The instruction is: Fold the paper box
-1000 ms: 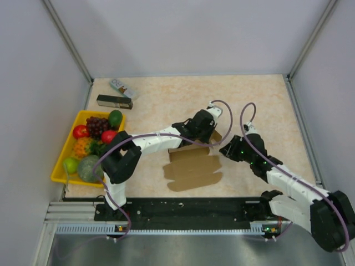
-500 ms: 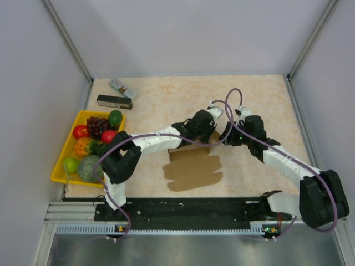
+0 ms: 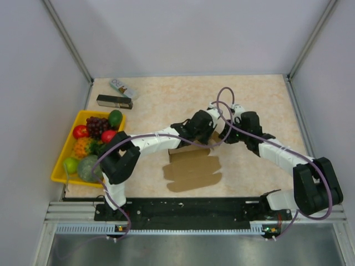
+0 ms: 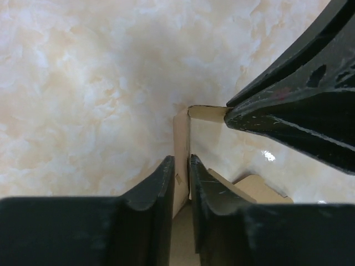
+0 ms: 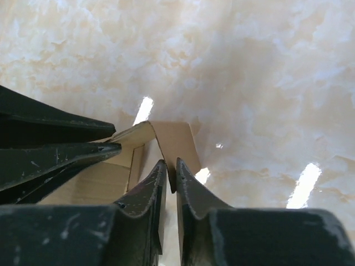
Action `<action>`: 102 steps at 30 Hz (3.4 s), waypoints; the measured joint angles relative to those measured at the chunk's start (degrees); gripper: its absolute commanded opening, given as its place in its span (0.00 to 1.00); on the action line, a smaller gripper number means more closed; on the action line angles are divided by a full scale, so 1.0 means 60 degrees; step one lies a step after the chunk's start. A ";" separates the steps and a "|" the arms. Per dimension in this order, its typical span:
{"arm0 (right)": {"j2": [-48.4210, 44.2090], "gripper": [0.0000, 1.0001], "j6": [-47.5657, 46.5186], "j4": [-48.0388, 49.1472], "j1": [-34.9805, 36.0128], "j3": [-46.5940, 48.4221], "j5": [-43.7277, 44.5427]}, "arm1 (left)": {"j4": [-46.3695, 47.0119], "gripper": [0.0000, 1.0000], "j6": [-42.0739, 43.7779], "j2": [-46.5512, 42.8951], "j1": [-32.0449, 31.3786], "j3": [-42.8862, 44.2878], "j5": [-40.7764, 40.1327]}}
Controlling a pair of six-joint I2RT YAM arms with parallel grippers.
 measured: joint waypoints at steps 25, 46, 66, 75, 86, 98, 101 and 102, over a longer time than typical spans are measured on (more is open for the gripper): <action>-0.0933 0.00 0.0120 -0.1486 0.0474 0.0062 0.0357 | 0.0696 0.81 0.0426 -0.3136 0.0812 -0.2914 0.1891; -0.0933 0.00 -0.0131 -0.2073 0.0506 0.0408 0.0222 | 0.0233 0.66 0.2608 -0.2080 0.1198 -0.2543 0.4368; -0.1927 0.00 0.3279 -0.2823 0.1690 0.0204 0.0845 | 0.2626 0.41 0.2364 -0.2787 0.0087 -0.4430 0.1883; -0.2157 0.00 0.3719 -0.2299 0.2033 -0.0521 0.1381 | 0.2703 0.44 0.2320 -0.2772 -0.0215 -0.4630 0.1472; -0.2000 0.00 0.2601 -0.2477 0.2098 -0.0426 0.1603 | 0.2492 0.99 0.1756 -0.2976 -0.0215 -0.4561 0.1512; -0.1967 0.00 0.2459 -0.2481 0.2098 -0.0426 0.1574 | 0.1774 0.71 -0.1180 -0.3504 -0.0215 -0.2903 0.0860; -0.1967 0.00 0.2459 -0.2481 0.2102 -0.0426 0.1570 | 0.1191 0.57 -0.1508 -0.2907 -0.0215 -0.1982 0.0586; -0.1971 0.00 0.2466 -0.2484 0.2102 -0.0426 0.1574 | 0.1009 0.56 -0.1555 -0.2692 -0.0226 -0.1719 0.0503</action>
